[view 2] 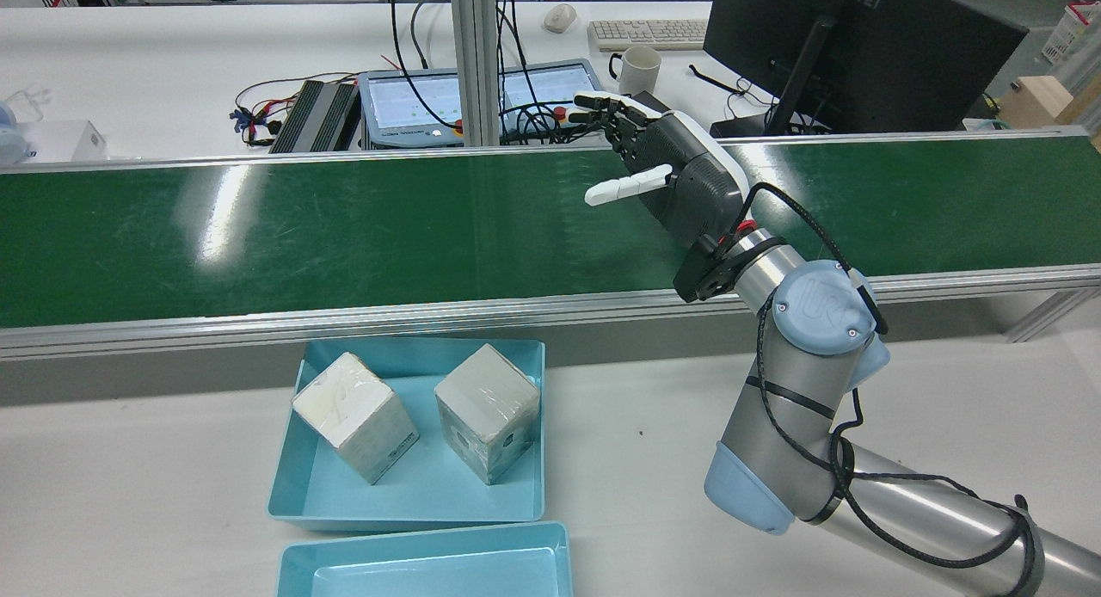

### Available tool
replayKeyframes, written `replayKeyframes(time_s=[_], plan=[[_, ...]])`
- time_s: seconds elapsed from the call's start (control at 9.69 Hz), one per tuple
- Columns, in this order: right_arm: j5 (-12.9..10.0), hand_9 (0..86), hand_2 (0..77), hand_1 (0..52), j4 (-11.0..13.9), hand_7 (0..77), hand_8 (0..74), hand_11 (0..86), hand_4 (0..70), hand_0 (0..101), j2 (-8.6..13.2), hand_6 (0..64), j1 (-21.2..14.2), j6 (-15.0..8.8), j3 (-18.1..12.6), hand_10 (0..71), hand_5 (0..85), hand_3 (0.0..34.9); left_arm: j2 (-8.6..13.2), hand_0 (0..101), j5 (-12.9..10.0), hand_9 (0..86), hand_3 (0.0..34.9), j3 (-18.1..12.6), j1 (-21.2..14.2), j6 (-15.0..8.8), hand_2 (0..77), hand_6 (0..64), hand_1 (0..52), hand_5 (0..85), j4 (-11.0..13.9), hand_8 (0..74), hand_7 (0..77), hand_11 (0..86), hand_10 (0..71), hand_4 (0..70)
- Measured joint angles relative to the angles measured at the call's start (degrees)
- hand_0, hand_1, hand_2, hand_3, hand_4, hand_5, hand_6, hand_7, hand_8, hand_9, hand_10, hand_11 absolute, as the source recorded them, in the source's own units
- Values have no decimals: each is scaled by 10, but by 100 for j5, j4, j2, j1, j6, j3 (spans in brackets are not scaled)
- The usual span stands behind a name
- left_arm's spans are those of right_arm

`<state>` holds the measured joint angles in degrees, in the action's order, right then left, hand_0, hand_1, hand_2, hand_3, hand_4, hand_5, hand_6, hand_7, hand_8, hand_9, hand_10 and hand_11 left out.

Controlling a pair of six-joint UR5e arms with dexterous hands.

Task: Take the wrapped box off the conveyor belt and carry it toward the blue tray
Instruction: 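Lower the open right hand toward the conveyor belt surface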

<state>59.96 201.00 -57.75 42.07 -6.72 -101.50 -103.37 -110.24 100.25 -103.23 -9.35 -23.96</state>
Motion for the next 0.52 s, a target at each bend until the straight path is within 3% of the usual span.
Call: replayKeyframes(time_s=[0.1, 0.21, 0.31, 0.52], plan=[[12, 65, 33, 131, 2, 267, 55, 11, 153, 486, 22, 104, 1, 6, 15, 0, 185, 10, 0, 0, 0, 5, 0, 0, 0, 0, 5, 5, 0, 11, 0, 5, 5, 5, 5, 0], [25, 125, 98, 180, 8, 344, 82, 11, 235, 510, 70, 158, 2, 12, 45, 0, 251, 0, 0, 0, 0, 5, 0, 0, 0, 0, 11, 5, 0, 11, 0, 11, 5, 5, 5, 0], [45, 125, 98, 175, 20, 371, 82, 11, 245, 532, 134, 169, 3, 22, 73, 0, 251, 0, 0, 0, 0, 5, 0, 0, 0, 0, 5, 5, 0, 11, 0, 11, 5, 5, 5, 0], [76, 93, 98, 175, 33, 333, 71, 11, 224, 533, 224, 147, 12, 40, 145, 0, 235, 0, 0, 0, 0, 5, 0, 0, 0, 0, 11, 5, 0, 11, 0, 11, 5, 5, 5, 0]])
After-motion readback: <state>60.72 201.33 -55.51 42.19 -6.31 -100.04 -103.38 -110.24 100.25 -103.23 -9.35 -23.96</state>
